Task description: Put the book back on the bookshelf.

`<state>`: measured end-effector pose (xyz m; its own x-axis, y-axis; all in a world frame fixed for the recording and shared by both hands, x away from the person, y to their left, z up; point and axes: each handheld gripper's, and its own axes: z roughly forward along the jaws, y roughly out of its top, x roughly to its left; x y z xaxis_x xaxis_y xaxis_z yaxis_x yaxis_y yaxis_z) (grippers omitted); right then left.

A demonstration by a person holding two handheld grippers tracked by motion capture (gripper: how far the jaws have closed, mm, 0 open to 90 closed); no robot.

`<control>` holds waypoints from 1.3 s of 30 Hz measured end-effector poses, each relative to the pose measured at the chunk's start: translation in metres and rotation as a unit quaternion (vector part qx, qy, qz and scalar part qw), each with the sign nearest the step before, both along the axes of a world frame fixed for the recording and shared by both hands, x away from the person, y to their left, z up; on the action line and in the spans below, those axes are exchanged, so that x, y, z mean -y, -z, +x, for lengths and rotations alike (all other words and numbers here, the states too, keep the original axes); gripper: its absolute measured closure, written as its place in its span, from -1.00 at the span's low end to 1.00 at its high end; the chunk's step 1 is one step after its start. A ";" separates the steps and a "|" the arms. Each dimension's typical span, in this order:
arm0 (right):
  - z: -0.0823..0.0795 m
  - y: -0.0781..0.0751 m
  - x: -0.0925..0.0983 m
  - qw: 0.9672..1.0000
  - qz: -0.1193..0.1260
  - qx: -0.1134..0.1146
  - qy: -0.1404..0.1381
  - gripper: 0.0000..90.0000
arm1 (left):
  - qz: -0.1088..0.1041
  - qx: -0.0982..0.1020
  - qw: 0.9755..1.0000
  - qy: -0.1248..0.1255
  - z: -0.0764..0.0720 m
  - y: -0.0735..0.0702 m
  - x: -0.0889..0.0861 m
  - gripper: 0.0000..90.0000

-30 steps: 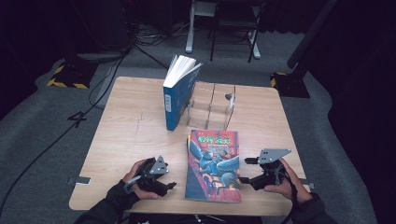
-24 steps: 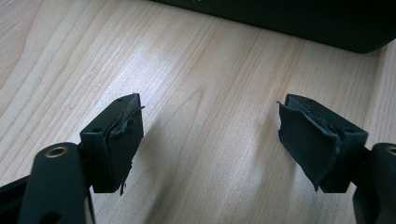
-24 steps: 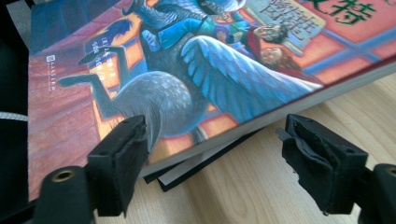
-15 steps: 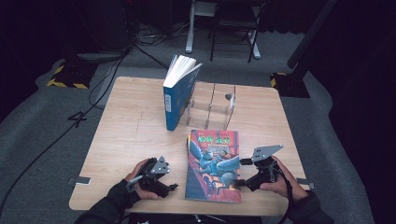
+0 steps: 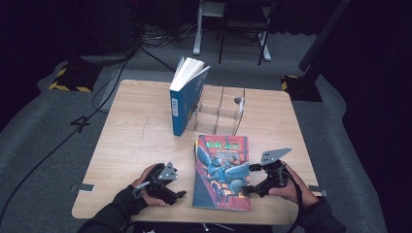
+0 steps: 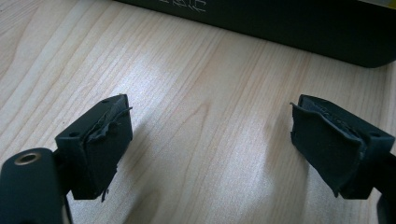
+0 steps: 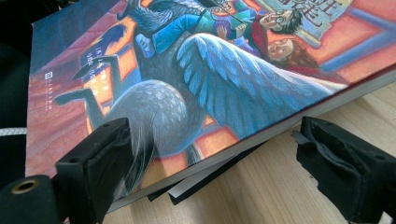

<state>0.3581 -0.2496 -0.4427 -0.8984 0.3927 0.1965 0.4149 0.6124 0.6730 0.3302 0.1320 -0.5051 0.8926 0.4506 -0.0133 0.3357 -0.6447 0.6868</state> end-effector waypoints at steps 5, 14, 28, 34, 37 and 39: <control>-0.001 -0.002 -0.002 1.000 -0.006 0.009 -0.002 -0.76 | 0.001 -0.001 1.000 -0.001 0.000 0.000 0.000 -0.71; -0.004 -0.009 -0.004 0.999 -0.005 0.037 -0.007 -0.67 | 0.000 -0.002 1.000 0.000 0.000 0.000 0.001 -0.71; 0.019 -0.010 -0.021 0.999 0.023 0.035 -0.001 -0.37 | 0.001 0.000 1.000 0.004 0.002 0.000 0.002 -0.71; 0.033 -0.008 -0.029 0.999 0.053 0.009 -0.005 0.10 | 0.002 -0.002 1.000 0.001 0.003 0.000 0.004 -0.71; 0.039 -0.006 -0.032 0.997 0.070 0.002 -0.010 0.35 | 0.000 -0.002 1.000 -0.007 0.008 -0.001 0.006 -0.66; 0.040 -0.005 -0.033 0.997 0.074 0.006 -0.011 0.43 | -0.005 -0.008 1.000 -0.014 0.014 -0.002 0.007 -0.58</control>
